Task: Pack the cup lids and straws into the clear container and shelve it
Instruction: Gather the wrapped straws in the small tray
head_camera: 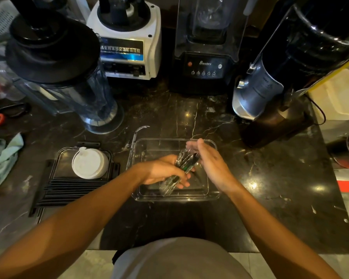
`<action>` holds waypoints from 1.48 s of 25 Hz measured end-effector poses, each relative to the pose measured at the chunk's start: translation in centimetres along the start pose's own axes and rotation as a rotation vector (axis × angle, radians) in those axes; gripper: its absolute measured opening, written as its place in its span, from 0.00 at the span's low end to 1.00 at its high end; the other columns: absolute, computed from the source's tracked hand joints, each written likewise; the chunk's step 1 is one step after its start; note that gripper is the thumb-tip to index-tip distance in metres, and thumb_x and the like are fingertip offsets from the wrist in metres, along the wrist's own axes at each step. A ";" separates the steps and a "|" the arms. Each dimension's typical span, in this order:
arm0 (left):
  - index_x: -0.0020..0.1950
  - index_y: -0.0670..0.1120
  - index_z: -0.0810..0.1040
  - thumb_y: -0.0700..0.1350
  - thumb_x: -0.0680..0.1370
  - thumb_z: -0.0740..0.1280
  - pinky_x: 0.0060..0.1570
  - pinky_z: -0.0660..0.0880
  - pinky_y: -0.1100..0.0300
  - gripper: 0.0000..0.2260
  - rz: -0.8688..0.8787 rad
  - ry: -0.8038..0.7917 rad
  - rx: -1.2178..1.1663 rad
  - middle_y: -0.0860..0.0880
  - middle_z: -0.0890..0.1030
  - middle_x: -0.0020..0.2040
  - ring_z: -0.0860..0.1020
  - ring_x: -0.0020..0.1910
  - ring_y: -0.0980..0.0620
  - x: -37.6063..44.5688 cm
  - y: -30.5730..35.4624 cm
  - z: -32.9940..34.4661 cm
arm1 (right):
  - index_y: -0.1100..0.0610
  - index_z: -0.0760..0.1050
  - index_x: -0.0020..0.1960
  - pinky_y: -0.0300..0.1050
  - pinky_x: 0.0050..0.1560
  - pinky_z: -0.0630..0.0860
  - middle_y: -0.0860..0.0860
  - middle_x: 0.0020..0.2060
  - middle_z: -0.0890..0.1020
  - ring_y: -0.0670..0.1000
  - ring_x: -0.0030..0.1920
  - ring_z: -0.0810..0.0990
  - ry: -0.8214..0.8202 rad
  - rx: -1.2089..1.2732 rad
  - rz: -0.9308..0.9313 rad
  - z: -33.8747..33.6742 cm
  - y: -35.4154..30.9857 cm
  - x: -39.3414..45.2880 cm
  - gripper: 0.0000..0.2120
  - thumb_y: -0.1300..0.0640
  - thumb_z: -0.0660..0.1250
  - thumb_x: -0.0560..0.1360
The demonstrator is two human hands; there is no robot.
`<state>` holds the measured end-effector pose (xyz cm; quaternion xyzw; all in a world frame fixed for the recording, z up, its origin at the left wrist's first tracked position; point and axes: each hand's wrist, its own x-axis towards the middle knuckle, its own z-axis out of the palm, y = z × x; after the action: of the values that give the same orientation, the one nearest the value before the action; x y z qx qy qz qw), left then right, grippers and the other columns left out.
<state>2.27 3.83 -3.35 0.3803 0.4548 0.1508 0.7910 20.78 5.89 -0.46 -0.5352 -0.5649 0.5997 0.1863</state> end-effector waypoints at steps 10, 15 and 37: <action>0.63 0.42 0.75 0.31 0.74 0.71 0.46 0.79 0.60 0.19 -0.114 0.119 0.471 0.45 0.81 0.52 0.80 0.49 0.52 2.3 -0.2 -1.0 | 0.44 0.70 0.71 0.48 0.60 0.78 0.46 0.63 0.80 0.47 0.62 0.79 -0.178 -0.756 -0.115 -1.1 0.8 0.4 0.23 0.55 0.70 0.79; 0.64 0.48 0.73 0.35 0.74 0.74 0.52 0.80 0.55 0.22 -0.041 0.269 0.621 0.48 0.81 0.57 0.81 0.55 0.49 2.9 -0.3 -0.3 | 0.51 0.77 0.63 0.51 0.57 0.79 0.51 0.56 0.82 0.53 0.56 0.82 -0.168 -1.065 -0.179 -0.5 0.2 1.0 0.14 0.61 0.67 0.78; 0.80 0.47 0.64 0.52 0.77 0.73 0.74 0.67 0.48 0.34 0.335 0.788 1.229 0.46 0.75 0.72 0.73 0.72 0.46 1.8 -4.6 0.4 | 0.56 0.76 0.60 0.52 0.58 0.76 0.54 0.57 0.77 0.56 0.58 0.81 -0.243 -1.098 0.015 2.1 2.4 -0.8 0.08 0.60 0.66 0.80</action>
<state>3.10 1.66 -7.68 0.7357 0.6428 0.1129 0.1809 20.22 3.50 -2.68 -0.4846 -0.8078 0.2762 -0.1904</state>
